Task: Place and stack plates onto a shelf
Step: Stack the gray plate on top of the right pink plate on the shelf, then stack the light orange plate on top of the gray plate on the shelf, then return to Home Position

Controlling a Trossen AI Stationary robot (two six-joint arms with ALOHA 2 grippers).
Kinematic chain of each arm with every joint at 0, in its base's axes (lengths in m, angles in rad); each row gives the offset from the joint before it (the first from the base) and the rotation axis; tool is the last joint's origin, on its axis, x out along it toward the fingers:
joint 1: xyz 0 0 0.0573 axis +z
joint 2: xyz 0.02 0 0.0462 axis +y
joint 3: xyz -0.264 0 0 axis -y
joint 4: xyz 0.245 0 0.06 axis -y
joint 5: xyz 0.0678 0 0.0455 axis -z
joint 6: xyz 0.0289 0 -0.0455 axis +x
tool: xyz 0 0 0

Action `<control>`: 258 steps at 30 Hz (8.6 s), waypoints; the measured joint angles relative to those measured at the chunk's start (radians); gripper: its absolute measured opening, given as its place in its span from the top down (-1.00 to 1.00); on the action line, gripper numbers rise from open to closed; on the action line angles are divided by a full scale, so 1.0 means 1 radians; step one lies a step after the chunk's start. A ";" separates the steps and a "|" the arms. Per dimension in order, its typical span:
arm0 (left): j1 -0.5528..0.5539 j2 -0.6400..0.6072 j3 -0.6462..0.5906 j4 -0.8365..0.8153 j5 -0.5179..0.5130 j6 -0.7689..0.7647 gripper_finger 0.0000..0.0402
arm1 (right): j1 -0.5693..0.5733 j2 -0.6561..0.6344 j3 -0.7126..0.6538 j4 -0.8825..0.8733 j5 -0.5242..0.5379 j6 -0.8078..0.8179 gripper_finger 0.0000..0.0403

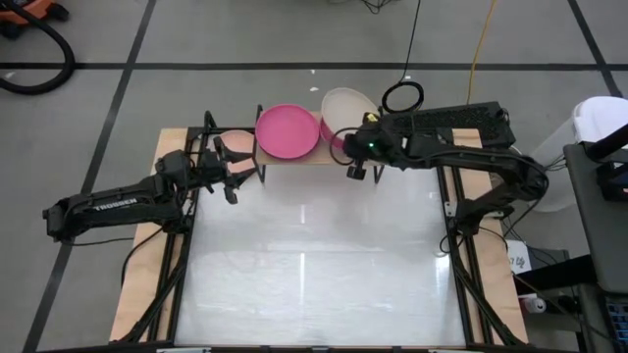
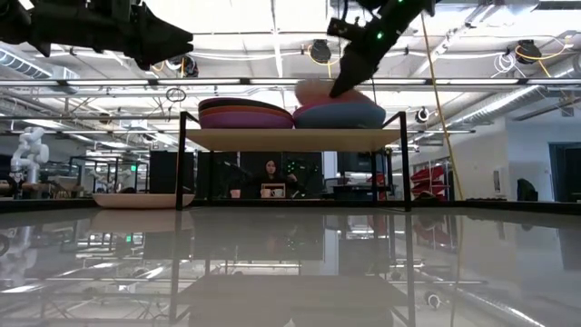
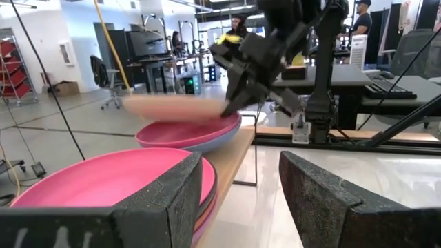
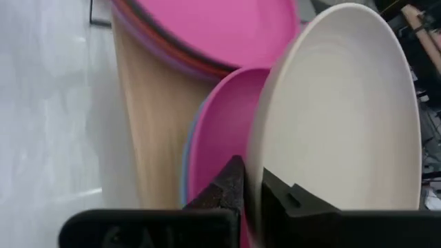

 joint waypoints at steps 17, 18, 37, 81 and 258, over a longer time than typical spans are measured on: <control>0.000 0.000 0.000 0.009 0.000 -0.001 0.00 | 0.049 -0.079 0.000 -0.115 -0.026 0.078 0.86; 0.000 0.000 0.000 0.008 0.000 -0.001 0.00 | 0.050 -0.074 0.000 -0.107 -0.030 0.076 0.83; -0.001 0.022 0.180 -0.595 -0.202 0.011 0.00 | 0.120 -0.145 0.000 -0.021 -0.027 0.095 0.18; 0.055 0.851 0.205 -0.834 -0.649 -0.172 0.00 | 0.350 -0.228 -0.041 0.157 0.030 0.026 0.16; -0.430 -0.398 -0.268 0.033 -0.227 -0.001 0.60 | 0.769 -1.101 -1.236 1.160 0.286 -0.069 0.85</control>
